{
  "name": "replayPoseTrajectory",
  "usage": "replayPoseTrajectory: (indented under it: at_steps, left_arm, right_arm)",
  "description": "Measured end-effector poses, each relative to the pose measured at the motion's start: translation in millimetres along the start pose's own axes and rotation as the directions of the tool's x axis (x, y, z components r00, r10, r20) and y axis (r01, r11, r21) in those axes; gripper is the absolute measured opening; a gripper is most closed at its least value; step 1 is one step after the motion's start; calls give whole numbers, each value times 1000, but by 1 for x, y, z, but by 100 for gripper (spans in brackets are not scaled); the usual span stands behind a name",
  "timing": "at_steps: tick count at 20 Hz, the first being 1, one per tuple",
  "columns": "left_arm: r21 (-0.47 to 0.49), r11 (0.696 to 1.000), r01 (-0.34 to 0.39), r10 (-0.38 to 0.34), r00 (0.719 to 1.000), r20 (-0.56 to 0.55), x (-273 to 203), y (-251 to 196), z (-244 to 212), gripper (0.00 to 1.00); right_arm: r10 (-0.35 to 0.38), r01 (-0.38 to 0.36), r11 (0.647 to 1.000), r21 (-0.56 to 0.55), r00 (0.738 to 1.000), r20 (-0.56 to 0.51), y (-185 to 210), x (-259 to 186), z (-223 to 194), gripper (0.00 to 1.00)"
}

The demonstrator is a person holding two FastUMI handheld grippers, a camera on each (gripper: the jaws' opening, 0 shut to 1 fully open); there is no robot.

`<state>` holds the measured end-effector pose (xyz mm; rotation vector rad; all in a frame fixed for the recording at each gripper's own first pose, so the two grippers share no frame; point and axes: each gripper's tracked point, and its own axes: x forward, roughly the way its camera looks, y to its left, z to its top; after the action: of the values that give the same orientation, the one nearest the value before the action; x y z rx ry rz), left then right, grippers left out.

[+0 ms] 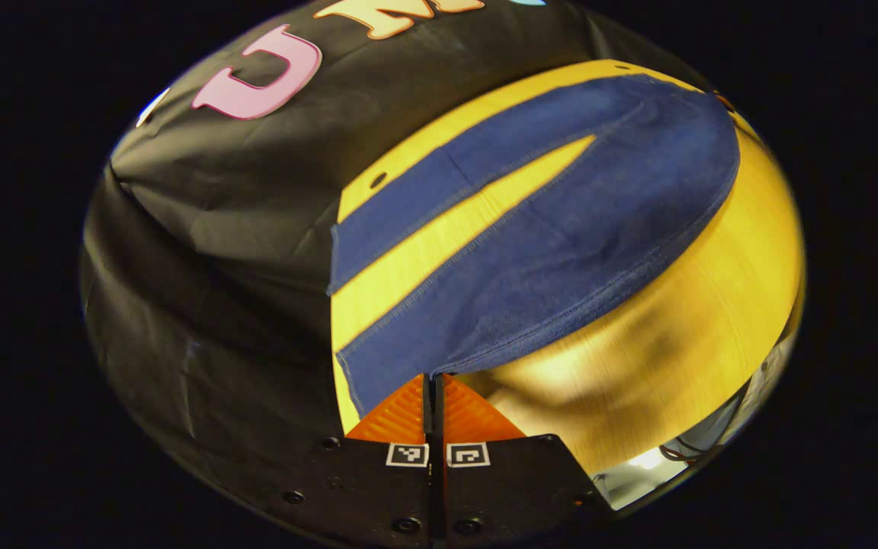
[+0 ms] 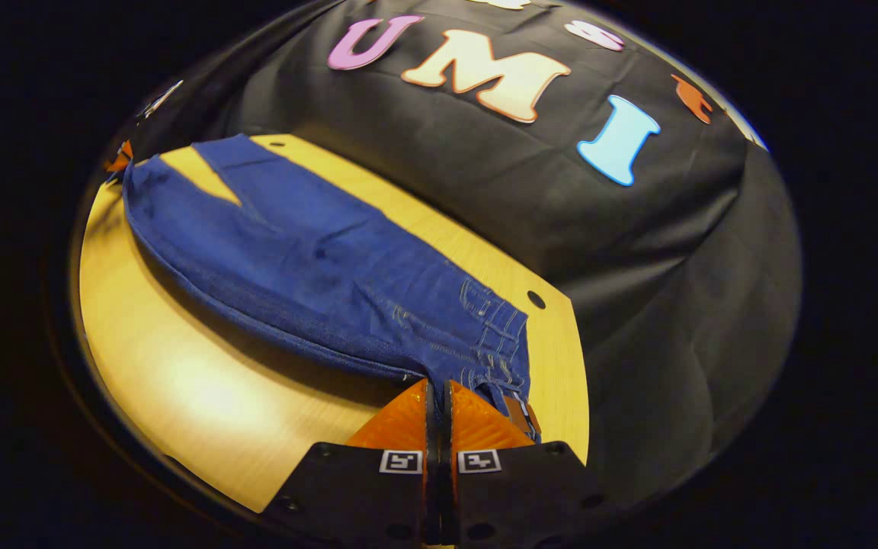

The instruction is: Grasp the waist and the cuffs of the jeans and fold them to make the two legs overlap; first hold the waist and fold one-third of the jeans toward the cuffs, then hold the cuffs and fold the remaining one-third in the same direction to finish folding.

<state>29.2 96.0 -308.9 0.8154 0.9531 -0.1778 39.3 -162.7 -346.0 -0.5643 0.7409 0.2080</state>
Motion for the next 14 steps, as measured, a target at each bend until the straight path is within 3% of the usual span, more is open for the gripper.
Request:
replayPoseTrajectory:
  at_steps: [6, 14]
  left_arm:
    - [-33, 998, -54, 57, 994, 91, 18, 52, 72, 0]
    - [-127, 992, 5, 23, 976, 216, 94, 104, 164, 0]
  right_arm:
    - [-86, 69, 982, 174, 992, 91, -26, 24, 68, 1]
    - [-209, 173, 941, 290, 973, 99, -43, 80, 129, 2]
